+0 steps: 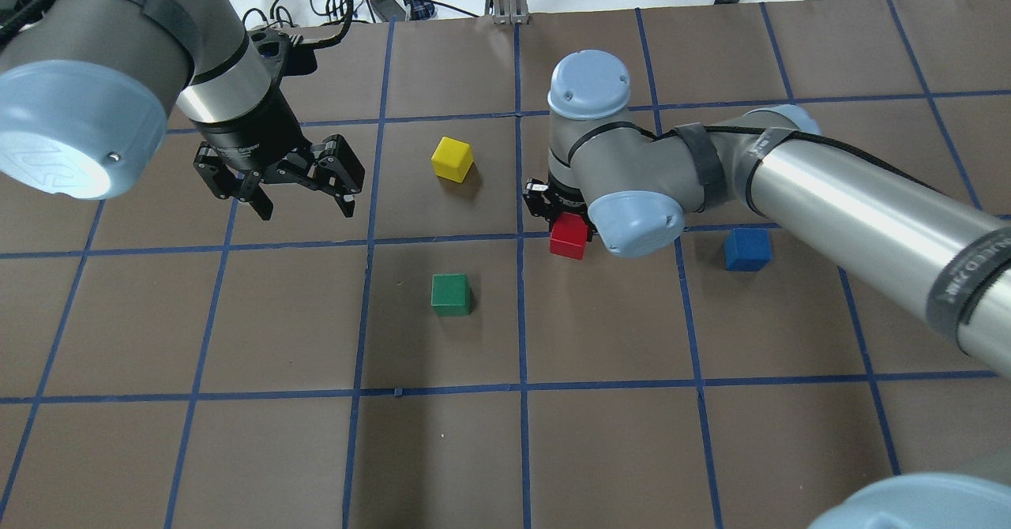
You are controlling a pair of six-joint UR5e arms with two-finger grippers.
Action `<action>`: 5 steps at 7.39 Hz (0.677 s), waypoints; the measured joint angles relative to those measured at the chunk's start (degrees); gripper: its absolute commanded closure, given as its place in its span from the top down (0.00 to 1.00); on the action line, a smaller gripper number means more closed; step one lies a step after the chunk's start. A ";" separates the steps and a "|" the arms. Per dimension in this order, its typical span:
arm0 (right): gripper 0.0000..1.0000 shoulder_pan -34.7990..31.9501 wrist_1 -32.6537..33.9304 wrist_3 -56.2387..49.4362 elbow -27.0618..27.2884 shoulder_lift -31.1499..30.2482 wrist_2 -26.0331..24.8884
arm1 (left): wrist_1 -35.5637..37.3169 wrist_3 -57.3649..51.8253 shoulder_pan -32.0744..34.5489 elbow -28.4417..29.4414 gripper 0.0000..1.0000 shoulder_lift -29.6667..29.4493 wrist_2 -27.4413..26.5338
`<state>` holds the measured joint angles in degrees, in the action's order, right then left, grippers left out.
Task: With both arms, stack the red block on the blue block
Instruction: 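Carry the red cube with the right gripper toward the blue cube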
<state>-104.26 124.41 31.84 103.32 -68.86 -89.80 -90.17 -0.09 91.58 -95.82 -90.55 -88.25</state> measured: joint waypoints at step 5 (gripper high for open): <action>0.00 15.64 0.77 -20.33 14.81 -13.66 -0.08 | -0.08 0.00 -0.09 -0.14 1.00 -0.37 -0.01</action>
<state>-88.62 125.18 11.51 118.13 -82.52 -89.88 -90.26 -0.09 91.49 -95.95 -90.91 -88.27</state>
